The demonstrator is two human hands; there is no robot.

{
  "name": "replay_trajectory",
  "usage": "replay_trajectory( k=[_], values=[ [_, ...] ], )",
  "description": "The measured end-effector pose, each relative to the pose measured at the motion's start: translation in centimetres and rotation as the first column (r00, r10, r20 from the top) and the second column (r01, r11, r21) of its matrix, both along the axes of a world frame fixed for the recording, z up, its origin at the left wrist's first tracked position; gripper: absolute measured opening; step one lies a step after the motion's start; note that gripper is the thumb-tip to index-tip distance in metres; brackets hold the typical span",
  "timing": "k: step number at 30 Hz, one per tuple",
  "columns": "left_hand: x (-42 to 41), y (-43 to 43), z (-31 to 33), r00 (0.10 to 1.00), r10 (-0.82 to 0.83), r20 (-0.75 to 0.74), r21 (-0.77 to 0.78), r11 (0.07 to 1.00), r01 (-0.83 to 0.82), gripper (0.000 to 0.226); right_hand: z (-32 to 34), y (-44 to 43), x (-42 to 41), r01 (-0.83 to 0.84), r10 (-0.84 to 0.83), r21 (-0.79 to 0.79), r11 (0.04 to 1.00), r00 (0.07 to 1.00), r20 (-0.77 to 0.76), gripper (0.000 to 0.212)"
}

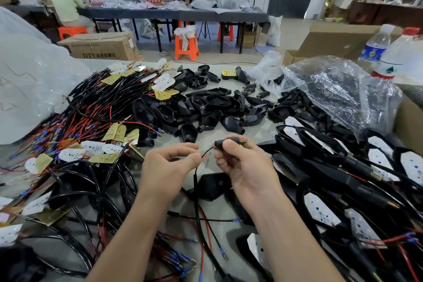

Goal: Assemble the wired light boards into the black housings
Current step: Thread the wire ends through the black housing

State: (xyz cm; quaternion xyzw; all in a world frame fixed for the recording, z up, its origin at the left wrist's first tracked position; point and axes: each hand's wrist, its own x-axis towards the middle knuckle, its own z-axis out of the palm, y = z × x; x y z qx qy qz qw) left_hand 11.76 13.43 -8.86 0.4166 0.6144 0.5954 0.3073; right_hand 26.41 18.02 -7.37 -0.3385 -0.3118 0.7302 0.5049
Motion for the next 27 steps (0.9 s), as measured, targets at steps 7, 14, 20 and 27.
replay_trajectory(
  k=[7,14,20,27],
  values=[
    [0.8,0.2,-0.4,0.999,0.039,-0.019,-0.028,0.999,-0.039,0.02,-0.2,-0.2,0.0,-0.045,0.044,0.033,0.998,0.998,0.042,0.015],
    [1.4,-0.2,-0.1,0.992,0.07,-0.108,0.029,0.997,-0.067,0.018,-0.3,-0.4,-0.1,-0.045,0.038,0.065,0.997,0.995,0.095,0.017],
    [0.9,0.0,-0.4,0.999,-0.001,-0.054,-0.026,1.0,0.0,0.015,-0.4,-0.2,0.1,-0.044,0.039,0.088,0.995,0.997,0.064,0.018],
    [1.1,-0.3,0.0,0.996,0.013,-0.084,0.05,0.999,-0.009,0.008,-0.3,0.1,0.1,-0.197,0.19,0.077,0.977,0.978,0.087,0.012]
  ],
)
